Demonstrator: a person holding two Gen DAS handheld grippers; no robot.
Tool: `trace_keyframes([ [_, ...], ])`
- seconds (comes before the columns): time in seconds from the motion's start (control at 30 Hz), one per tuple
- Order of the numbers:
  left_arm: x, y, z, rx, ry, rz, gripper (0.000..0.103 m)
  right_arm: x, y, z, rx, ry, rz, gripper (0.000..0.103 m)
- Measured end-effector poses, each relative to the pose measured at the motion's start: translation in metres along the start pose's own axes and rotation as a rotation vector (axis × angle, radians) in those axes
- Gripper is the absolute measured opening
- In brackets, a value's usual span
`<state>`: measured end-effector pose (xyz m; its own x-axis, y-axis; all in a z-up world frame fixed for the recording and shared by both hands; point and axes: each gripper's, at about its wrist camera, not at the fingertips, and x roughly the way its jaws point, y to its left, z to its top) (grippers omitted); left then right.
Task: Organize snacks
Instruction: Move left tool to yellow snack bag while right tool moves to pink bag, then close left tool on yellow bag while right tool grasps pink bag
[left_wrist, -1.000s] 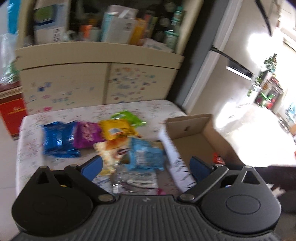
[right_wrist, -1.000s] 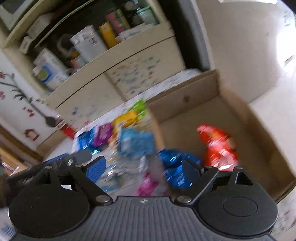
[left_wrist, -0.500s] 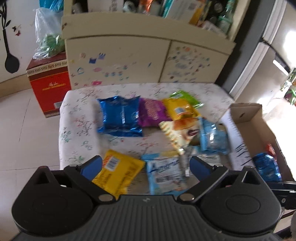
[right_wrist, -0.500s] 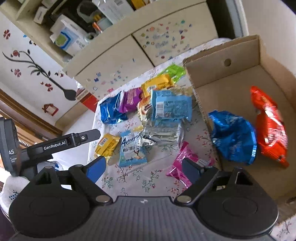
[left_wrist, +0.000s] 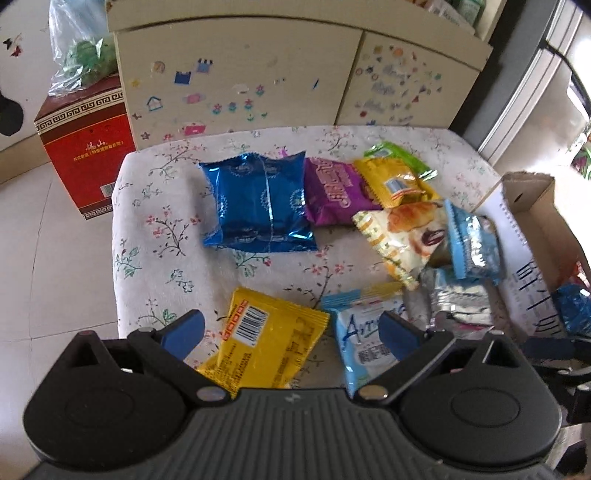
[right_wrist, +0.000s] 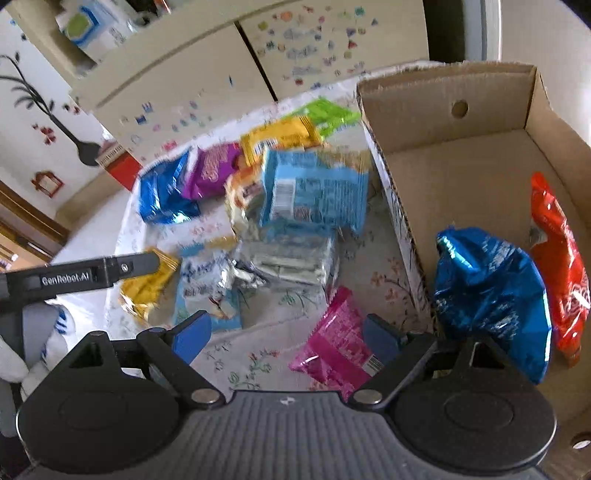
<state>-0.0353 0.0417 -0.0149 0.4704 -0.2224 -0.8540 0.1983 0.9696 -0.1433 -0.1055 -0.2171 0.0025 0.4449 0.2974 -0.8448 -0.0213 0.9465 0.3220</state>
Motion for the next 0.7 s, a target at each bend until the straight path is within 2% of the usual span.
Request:
trace_keyframes([
  [0.17,0.012,0.004,-0.001,0.025,0.02,0.007,0.1,0.004,0.003,-0.003,0.006,0.032,0.018,0.098],
  [0.3,0.021,0.006,-0.004,0.041,0.042,0.023,0.1,0.006,0.009,-0.008,0.023,0.098,0.111,0.098],
  [0.37,0.023,0.004,-0.006,0.056,0.048,0.018,0.1,0.005,0.013,-0.01,0.024,0.104,0.129,0.098],
  [0.47,0.024,0.0,-0.008,0.093,0.051,0.006,0.1,0.001,0.019,-0.012,-0.04,0.077,0.066,0.098],
  [0.7,0.028,-0.001,-0.01,0.141,0.054,-0.002,0.1,0.012,0.029,-0.026,-0.161,0.13,-0.06,0.098],
])
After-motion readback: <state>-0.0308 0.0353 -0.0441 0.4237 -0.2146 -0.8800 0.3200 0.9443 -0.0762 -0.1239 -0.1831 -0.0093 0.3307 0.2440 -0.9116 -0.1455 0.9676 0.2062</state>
